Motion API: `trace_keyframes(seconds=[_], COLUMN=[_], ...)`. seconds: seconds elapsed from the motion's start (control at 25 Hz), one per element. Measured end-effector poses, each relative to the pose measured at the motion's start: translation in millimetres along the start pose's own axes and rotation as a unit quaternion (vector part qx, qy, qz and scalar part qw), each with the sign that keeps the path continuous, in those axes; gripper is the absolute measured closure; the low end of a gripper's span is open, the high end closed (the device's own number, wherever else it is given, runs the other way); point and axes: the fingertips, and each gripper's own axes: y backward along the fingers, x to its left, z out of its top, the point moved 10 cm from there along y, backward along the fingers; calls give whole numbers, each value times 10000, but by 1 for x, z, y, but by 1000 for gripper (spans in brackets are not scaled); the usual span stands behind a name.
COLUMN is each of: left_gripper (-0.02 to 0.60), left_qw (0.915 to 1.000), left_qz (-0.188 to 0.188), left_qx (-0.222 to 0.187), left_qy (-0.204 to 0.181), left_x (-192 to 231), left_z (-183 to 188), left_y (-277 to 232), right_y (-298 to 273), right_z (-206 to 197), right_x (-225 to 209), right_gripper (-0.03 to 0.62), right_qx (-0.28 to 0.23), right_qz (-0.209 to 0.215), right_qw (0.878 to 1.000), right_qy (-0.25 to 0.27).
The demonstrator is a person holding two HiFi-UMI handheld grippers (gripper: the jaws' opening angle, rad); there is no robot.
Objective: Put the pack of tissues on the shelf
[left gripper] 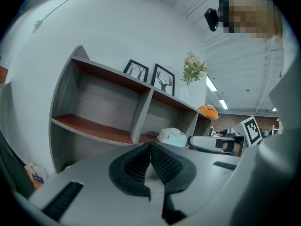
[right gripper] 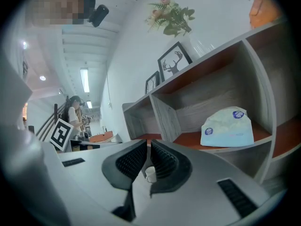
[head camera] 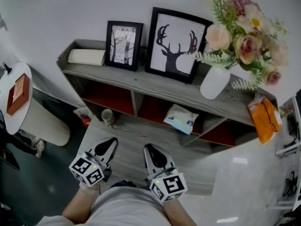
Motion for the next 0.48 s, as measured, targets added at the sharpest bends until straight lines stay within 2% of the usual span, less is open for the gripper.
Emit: trace_keyframes(seconds=[0.48], left_gripper=[565], left_qw=[9998], left_qz=[-195], left_qx=[-1], left_qy=[54], left_x=[-5], left_z=[1], left_y=[-14], right_y=[8], right_z=[0], right_x=[-6], right_gripper=[559], right_qx=[36], right_qz=[-137], right_qw=[9999], right_qy=[67])
